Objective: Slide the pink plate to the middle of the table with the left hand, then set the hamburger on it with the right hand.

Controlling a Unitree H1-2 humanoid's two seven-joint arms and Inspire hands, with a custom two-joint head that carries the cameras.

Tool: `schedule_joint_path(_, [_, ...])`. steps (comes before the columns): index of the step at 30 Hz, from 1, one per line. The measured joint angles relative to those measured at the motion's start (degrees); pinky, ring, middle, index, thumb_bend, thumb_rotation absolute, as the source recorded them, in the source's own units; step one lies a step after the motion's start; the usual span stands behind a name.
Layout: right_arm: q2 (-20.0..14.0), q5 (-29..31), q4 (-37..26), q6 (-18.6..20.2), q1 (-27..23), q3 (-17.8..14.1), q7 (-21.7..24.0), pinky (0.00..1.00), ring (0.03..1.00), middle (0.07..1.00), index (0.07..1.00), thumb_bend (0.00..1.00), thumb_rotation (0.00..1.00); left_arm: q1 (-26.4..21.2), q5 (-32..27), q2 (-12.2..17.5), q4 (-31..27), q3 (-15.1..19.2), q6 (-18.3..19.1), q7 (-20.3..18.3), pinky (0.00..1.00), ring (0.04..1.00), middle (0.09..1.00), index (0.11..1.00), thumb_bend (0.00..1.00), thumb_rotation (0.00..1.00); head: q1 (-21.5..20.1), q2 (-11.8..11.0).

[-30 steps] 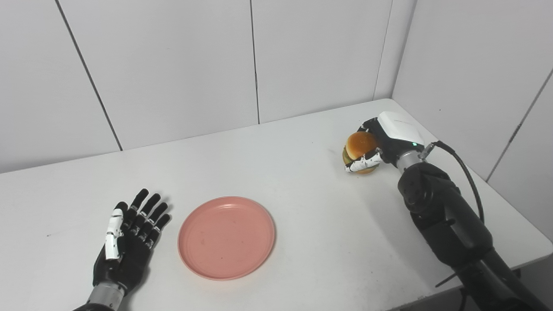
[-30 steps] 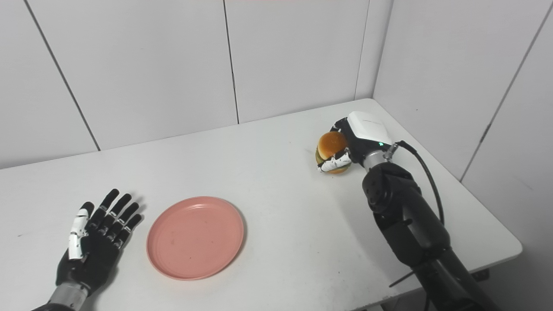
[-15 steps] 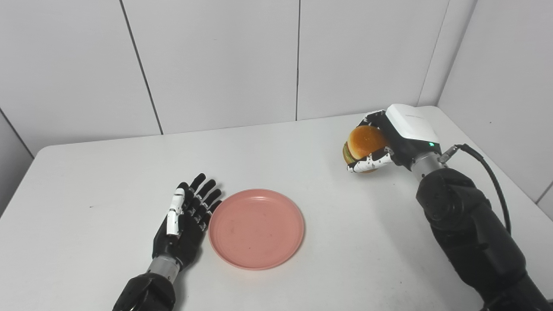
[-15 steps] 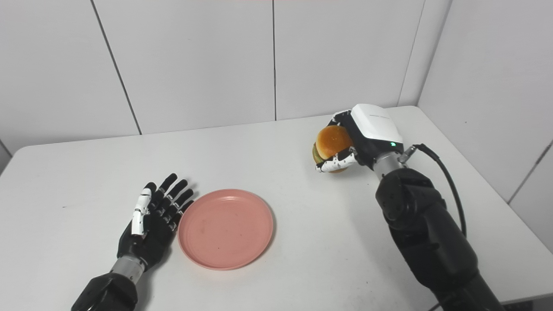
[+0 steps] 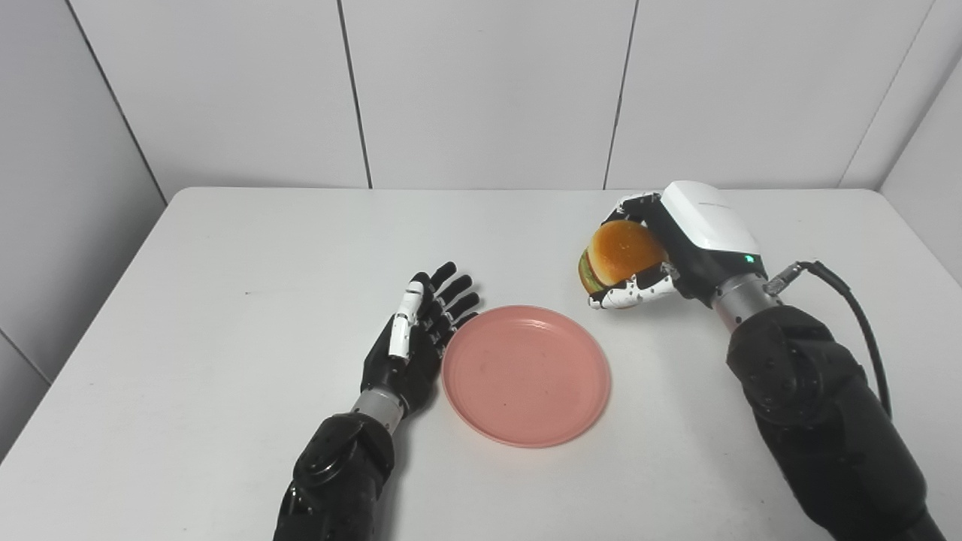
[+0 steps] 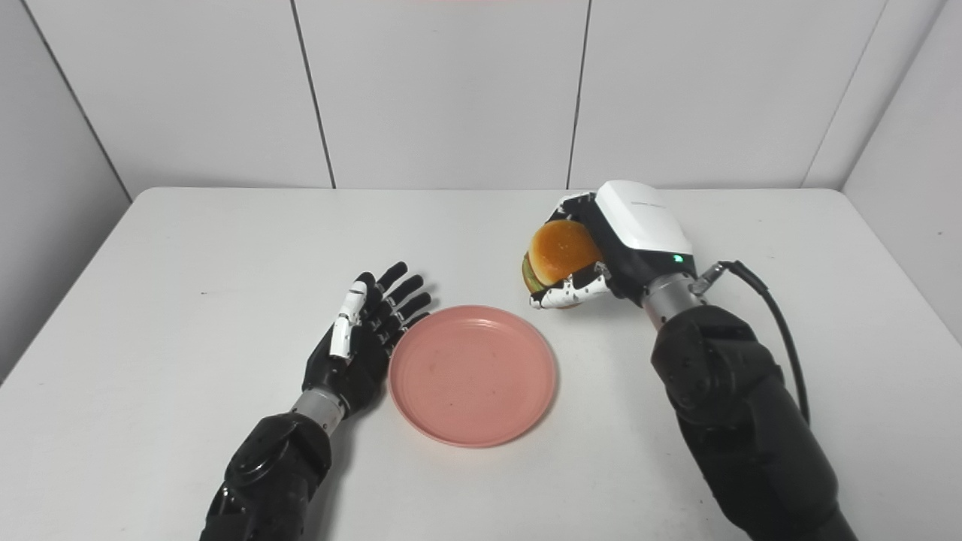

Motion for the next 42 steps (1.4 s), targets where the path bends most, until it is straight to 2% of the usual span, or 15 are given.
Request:
schedule_joint_path(6, [3.1, -0.7, 0.5, -0.3, 0.0, 3.4, 0.0, 0.22, 0.318, 0.416, 0.487, 0.51, 0.13, -0.5, 0.7, -0.7, 0.5, 0.0, -0.1, 0.4, 0.87, 0.881, 0.889, 0.886, 0.36, 1.0, 0.6, 0.2])
schedule_joint_path(8, [3.7, -1.0, 0.9, -0.3, 0.1, 4.5, 0.4, 0.21, 0.304, 0.398, 0.486, 0.51, 0.13, -0.6, 0.8, -0.9, 0.6, 0.0, -0.1, 0.5, 0.86, 0.877, 0.886, 0.886, 0.36, 1.0, 0.4, 0.4])
schedule_joint_path(17, [5.1, -1.0, 3.6, -0.4, 0.9, 7.1, 1.1, 0.25, 0.33, 0.416, 0.487, 0.51, 0.14, -0.8, 0.8, -0.9, 0.6, 0.1, 0.0, 0.8, 0.86, 0.872, 0.88, 0.883, 0.35, 1.0, 0.0, 1.3])
schedule_joint_path(24, [5.2, -1.9, 4.3, -0.9, 2.6, 9.1, 1.2, 0.23, 0.309, 0.386, 0.485, 0.51, 0.13, -0.8, 0.8, -0.9, 0.5, 0.1, 0.1, 0.8, 0.86, 0.876, 0.883, 0.881, 0.36, 1.0, -1.0, 1.7])
schedule_joint_path(35, [4.6, -2.4, 4.4, -1.6, 4.4, 9.8, 2.7, 0.23, 0.319, 0.412, 0.488, 0.51, 0.13, -0.8, 0.5, -0.8, -0.1, 0.3, 0.7, 0.9, 0.87, 0.879, 0.886, 0.886, 0.36, 1.0, -2.1, 2.2])
schedule_joint_path(42, [4.3, -3.1, 5.1, -1.9, 4.8, 10.1, 2.9, 0.22, 0.304, 0.398, 0.488, 0.51, 0.13, -0.8, 0.5, -0.8, -0.3, 0.3, 1.2, 0.9, 0.87, 0.885, 0.892, 0.894, 0.37, 1.0, -2.5, 2.3])
